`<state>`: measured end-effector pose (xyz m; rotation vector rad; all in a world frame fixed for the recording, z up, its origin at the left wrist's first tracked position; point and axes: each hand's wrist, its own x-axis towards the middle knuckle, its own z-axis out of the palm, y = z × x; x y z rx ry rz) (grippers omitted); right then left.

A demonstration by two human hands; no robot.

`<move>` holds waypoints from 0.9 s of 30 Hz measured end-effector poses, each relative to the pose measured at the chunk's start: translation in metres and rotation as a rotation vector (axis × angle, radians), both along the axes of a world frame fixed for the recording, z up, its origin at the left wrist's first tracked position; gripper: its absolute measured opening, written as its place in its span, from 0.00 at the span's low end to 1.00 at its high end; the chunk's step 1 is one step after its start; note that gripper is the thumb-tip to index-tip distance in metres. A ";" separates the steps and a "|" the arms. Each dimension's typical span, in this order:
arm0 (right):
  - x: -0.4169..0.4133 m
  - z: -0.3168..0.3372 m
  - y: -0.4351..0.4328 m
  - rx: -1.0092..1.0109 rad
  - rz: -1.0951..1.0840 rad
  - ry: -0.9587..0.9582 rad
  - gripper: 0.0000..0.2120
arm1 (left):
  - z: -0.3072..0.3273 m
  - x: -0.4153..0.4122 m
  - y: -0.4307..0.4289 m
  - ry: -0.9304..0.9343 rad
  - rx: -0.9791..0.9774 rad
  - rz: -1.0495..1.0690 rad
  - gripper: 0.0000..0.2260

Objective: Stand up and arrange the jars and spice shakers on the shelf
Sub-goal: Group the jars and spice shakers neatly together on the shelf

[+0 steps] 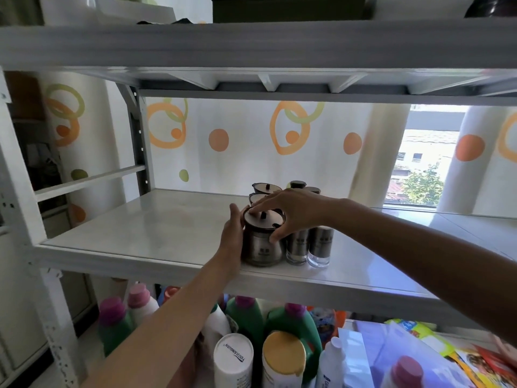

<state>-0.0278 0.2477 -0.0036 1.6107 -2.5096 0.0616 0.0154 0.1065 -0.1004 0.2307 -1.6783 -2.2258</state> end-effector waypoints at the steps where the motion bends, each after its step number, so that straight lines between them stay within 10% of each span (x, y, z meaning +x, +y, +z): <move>1: -0.003 -0.002 0.000 0.006 0.006 -0.001 0.33 | 0.001 0.000 0.001 -0.001 -0.012 0.003 0.30; 5: -0.003 -0.007 0.009 -0.165 0.032 -0.065 0.31 | 0.004 0.004 0.007 0.007 -0.042 0.063 0.29; 9: -0.003 -0.028 0.044 -1.401 -0.030 -0.525 0.20 | -0.001 0.000 0.002 0.020 0.001 0.075 0.35; 11: -0.018 -0.051 0.061 -1.643 -0.226 -0.703 0.23 | 0.003 -0.001 0.005 0.020 0.015 0.077 0.30; 16: -0.052 -0.094 0.063 -1.308 -0.471 -1.055 0.36 | 0.004 -0.007 0.010 0.022 0.000 0.055 0.23; 27: -0.046 -0.095 0.044 -1.370 -0.177 -1.386 0.35 | -0.002 -0.014 0.006 0.042 -0.018 0.047 0.26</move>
